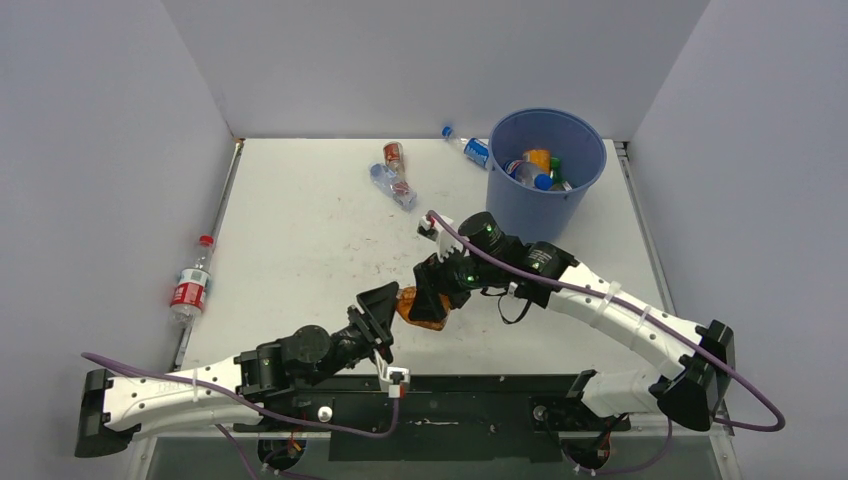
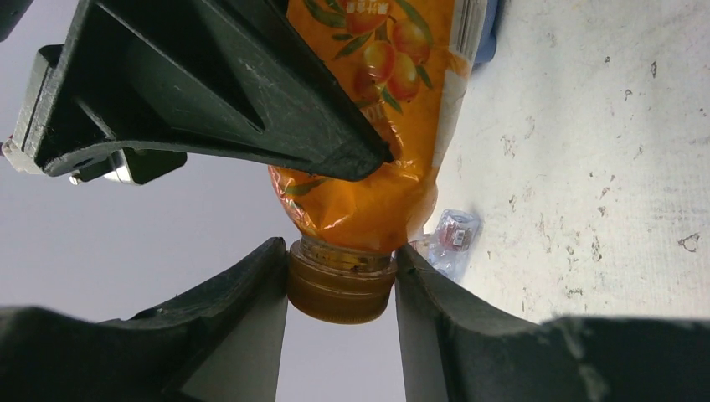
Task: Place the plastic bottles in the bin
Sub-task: Pick up the plastic bottle at the center of the board.
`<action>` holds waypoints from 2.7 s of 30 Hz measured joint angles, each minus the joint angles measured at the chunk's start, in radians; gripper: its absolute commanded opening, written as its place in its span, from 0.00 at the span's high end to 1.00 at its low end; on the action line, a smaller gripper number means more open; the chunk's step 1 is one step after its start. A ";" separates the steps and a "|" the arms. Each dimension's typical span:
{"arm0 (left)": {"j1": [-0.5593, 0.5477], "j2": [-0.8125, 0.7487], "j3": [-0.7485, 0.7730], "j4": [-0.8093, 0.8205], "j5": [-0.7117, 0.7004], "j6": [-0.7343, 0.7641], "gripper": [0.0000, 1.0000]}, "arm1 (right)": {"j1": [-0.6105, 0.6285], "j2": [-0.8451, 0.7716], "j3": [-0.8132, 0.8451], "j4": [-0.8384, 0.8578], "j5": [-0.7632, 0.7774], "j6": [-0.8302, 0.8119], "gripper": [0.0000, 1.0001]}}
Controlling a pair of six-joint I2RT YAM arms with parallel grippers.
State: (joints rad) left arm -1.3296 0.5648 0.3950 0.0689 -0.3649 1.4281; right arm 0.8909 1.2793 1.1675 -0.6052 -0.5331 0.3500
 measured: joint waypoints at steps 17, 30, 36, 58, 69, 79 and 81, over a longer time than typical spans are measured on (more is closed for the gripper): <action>-0.002 -0.055 0.049 0.097 -0.015 -0.496 0.04 | 0.006 -0.337 -0.175 0.443 0.151 0.083 0.58; 0.043 0.107 0.279 0.222 0.338 -1.456 0.04 | 0.006 -0.410 -0.521 1.271 0.309 0.315 0.59; 0.220 0.157 0.276 0.300 0.513 -1.687 0.04 | -0.005 -0.387 -0.546 1.426 0.309 0.399 0.59; 0.391 0.275 0.249 0.572 0.726 -1.994 0.16 | 0.001 -0.349 -0.546 1.535 0.266 0.456 0.60; 0.391 0.285 0.249 0.571 0.686 -1.977 0.04 | 0.002 -0.349 -0.546 1.532 0.260 0.457 0.60; 0.391 0.230 0.260 0.563 0.654 -1.940 0.13 | 0.007 -0.341 -0.546 1.537 0.244 0.473 0.60; 0.391 0.243 0.272 0.562 0.658 -1.939 0.18 | 0.008 -0.328 -0.546 1.539 0.240 0.475 0.60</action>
State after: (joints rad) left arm -0.9386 0.8074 0.6666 0.6312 0.2928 -0.5106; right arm 0.8986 0.9508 0.6212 0.9340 -0.2932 0.8253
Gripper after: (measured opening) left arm 0.883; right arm 0.540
